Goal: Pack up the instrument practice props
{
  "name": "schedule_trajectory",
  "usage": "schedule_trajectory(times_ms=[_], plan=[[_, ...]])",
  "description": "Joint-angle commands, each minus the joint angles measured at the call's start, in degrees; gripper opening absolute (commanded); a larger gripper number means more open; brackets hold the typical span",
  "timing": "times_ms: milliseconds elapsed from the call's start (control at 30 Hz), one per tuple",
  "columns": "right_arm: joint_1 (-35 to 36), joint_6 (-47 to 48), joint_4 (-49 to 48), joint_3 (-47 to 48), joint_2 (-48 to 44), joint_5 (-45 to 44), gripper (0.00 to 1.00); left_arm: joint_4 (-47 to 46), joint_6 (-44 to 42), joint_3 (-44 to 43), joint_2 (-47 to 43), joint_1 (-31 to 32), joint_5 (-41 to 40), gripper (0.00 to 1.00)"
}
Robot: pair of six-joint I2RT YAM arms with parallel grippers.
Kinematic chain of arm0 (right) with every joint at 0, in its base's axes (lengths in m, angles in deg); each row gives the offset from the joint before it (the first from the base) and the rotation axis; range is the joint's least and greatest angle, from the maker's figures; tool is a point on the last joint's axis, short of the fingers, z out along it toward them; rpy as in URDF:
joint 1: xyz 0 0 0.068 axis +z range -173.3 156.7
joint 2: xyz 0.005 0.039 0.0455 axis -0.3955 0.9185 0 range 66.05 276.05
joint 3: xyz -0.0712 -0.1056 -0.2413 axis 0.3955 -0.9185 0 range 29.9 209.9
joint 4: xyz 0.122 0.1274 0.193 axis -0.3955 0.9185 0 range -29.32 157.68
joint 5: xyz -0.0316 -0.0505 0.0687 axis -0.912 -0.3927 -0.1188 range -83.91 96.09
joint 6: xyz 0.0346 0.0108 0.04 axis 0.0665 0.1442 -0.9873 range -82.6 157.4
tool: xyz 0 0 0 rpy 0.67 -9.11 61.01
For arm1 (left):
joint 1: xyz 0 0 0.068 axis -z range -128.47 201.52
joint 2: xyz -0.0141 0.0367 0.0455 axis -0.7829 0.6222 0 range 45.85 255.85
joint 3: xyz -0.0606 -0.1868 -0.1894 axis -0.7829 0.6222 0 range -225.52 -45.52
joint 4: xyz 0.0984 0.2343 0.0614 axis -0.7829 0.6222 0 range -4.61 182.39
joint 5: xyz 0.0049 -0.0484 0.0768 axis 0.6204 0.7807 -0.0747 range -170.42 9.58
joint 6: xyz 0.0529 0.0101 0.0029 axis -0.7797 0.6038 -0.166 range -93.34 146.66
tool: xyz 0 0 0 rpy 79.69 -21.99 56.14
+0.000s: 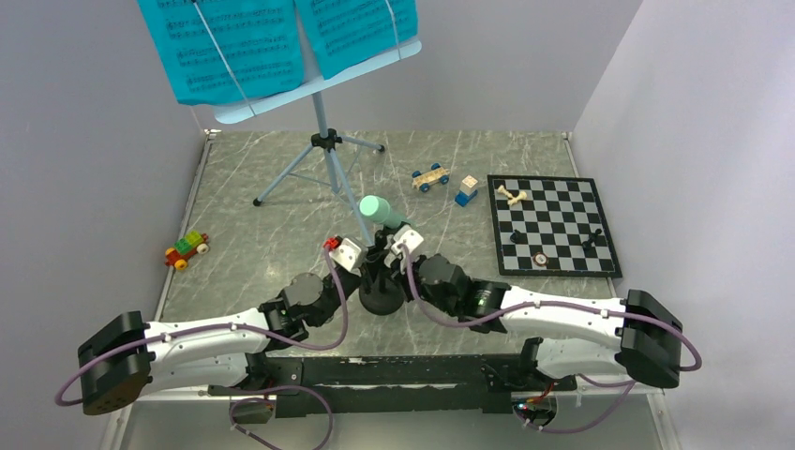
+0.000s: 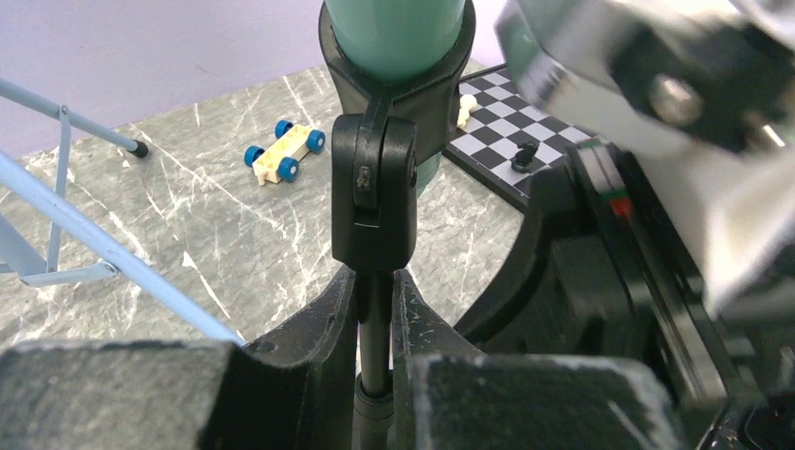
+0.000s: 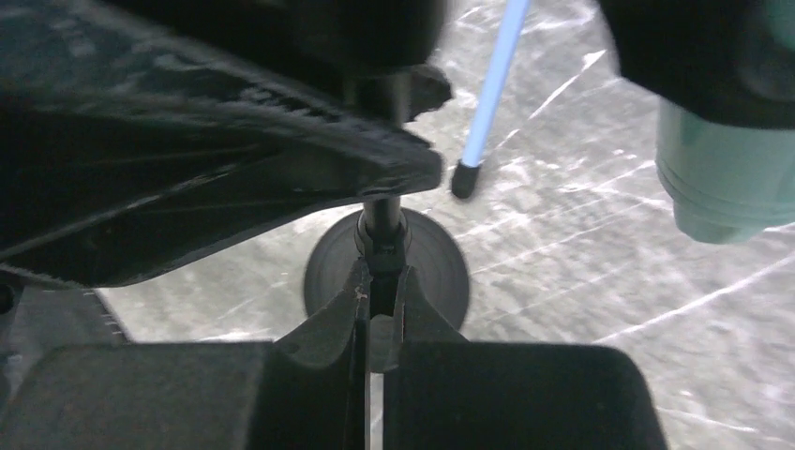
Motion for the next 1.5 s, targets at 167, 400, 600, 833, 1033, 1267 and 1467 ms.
schedule_trajectory(times_ms=[167, 400, 600, 833, 1033, 1267, 1467], plan=[[15.2, 26.3, -12.0, -6.2, 4.3, -39.3, 0.0, 6.1, 1.9, -0.1, 3.2, -0.2, -2.1, 0.0], [22.6, 60.8, -43.9, -10.6, 20.9, -54.5, 0.0, 6.7, 2.5, -0.1, 4.3, -0.2, -1.6, 0.0], [23.6, 88.1, -79.7, -12.5, 37.4, -57.2, 0.0, 6.4, 3.2, -0.1, 5.3, -0.2, -1.7, 0.0], [24.4, 93.7, -90.1, -8.7, 38.0, -63.6, 0.04, 6.6, 2.6, 0.1, 5.0, -0.2, -2.2, 0.0], [25.9, 82.4, -75.7, -8.2, 24.8, -65.6, 0.61, 6.6, 2.3, 0.3, 4.7, -0.2, -3.4, 0.0], [24.3, 20.3, 5.7, 2.5, 1.2, -49.6, 0.8, 6.4, 2.3, -0.1, 5.2, -0.2, -4.5, 0.0], [19.4, 2.1, 15.3, 0.3, -10.2, -35.6, 0.8, 5.8, 1.1, -0.2, 4.7, -0.2, -5.3, 0.0]])
